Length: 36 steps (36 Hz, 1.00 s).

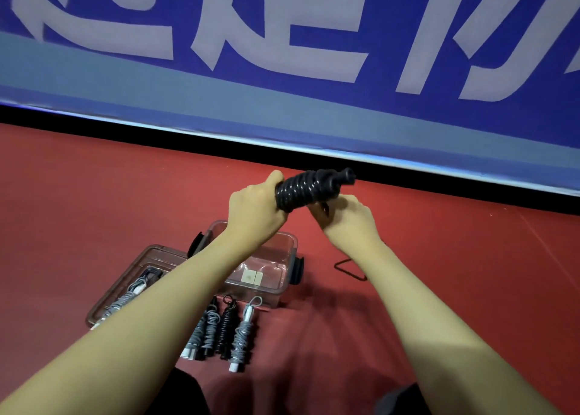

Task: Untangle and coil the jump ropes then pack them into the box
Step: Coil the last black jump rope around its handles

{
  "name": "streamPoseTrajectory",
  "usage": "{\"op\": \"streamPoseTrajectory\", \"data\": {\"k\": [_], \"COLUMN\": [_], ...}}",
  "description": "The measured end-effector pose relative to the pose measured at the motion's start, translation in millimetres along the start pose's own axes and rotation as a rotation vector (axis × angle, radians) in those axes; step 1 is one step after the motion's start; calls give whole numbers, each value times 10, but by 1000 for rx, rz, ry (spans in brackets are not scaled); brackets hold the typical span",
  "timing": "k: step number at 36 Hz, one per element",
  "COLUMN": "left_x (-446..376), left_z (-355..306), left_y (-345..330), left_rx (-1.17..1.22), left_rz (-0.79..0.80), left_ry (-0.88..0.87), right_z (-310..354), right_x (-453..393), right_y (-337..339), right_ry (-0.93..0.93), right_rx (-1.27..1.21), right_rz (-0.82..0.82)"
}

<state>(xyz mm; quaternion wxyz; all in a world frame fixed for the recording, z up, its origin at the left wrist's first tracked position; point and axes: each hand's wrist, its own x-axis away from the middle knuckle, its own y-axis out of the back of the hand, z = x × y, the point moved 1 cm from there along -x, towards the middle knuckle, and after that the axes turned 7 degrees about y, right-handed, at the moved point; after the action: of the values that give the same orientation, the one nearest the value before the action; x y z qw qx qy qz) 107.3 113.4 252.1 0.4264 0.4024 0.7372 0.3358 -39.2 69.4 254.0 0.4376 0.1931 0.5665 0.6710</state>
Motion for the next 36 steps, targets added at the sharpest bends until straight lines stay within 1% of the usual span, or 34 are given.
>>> {"op": "streamPoseTrajectory", "data": {"k": [3,9,14,18,22,24,27,29,31,33,36], "left_x": [-20,-53,-78,-85,-54,-49,-47,-44,-57,-58,-82], "left_z": [-28,-27,25,96,145,173,242,267,264,273,279], "left_y": [-43,-108,-178,-207,-266,-297,-336,-361,-378,-386,-361], "left_rx": [-69,-104,-174,-346,-496,-538,-601,-620,-632,-619,-606], "left_rz": [19,22,50,88,199,224,234,237,228,154,24], "left_ry": [97,207,241,242,225,209,161,110,26,-94,-280], "right_z": [49,134,206,256,283,275,283,282,258,212,135], "right_x": [-4,-1,15,41,59,57,47,35,29,19,-26], "right_y": [-62,-106,-70,-28,6,49,127,154,158,151,126], "right_ry": [63,103,161,237,290,311,351,371,350,293,153], "right_rx": [108,50,-60,-63,-40,-38,56,151,170,160,101], "right_rz": [24,142,224,278,273,256,155,83,38,21,52]}}
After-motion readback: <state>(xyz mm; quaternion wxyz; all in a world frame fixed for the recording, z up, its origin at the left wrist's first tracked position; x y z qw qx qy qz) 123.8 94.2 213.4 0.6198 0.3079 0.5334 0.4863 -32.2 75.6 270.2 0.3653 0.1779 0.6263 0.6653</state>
